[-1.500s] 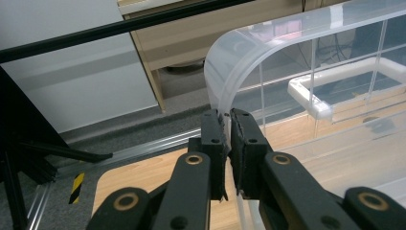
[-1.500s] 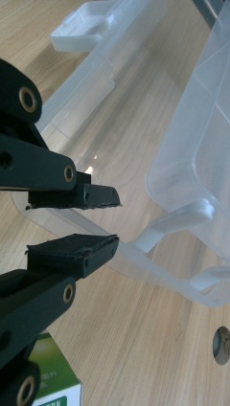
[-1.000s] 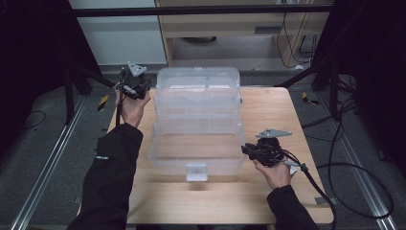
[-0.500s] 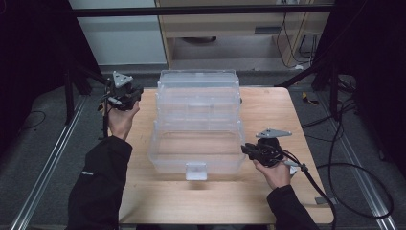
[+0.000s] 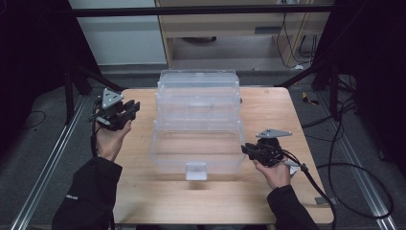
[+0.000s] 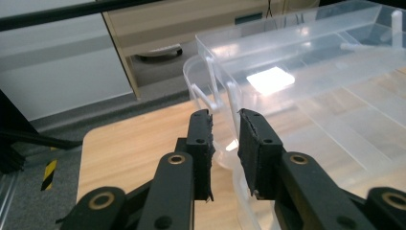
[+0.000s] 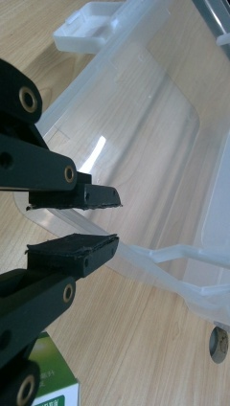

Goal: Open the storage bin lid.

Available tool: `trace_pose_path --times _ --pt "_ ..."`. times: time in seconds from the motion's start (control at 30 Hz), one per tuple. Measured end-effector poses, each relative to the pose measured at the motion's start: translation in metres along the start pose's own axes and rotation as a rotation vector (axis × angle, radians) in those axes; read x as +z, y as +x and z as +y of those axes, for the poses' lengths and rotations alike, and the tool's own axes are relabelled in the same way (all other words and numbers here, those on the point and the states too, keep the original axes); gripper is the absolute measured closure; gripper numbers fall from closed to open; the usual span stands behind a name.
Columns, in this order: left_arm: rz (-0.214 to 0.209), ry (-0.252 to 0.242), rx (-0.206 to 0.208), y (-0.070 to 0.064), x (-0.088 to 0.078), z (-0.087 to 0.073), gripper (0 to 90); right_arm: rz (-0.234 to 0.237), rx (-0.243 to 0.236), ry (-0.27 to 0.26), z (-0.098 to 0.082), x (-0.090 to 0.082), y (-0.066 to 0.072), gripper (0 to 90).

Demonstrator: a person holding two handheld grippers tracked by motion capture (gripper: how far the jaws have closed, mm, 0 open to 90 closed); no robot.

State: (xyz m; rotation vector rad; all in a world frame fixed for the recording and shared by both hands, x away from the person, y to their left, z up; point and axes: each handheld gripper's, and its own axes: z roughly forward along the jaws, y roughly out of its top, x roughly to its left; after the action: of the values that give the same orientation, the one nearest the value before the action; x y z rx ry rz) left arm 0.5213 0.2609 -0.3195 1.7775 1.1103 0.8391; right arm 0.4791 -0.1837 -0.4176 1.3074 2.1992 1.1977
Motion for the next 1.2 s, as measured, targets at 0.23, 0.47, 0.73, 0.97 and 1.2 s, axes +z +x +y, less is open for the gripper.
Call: trace_pose_path --times 0.23,0.47,0.73,0.97,1.2 --pt "-0.032 0.03 0.025 -0.009 -0.009 -0.027 69.7 -0.001 -0.001 -0.001 0.0 0.0 0.0 75.7" --pt "-0.078 0.102 -0.004 -0.016 -0.008 -0.064 66.7 -0.001 0.002 -0.002 0.0 0.0 0.0 75.6" --pt "-0.089 0.173 0.007 -0.029 -0.005 -0.084 64.9 -0.004 -0.002 -0.004 0.0 0.0 0.0 75.7" --pt "-0.106 0.224 0.028 -0.039 0.005 -0.094 64.4 -0.001 0.001 -0.006 -0.001 0.0 0.0 75.7" --pt "-0.12 0.264 0.04 -0.046 0.013 -0.099 65.1 -0.003 0.004 -0.007 -0.001 0.0 0.0 75.7"
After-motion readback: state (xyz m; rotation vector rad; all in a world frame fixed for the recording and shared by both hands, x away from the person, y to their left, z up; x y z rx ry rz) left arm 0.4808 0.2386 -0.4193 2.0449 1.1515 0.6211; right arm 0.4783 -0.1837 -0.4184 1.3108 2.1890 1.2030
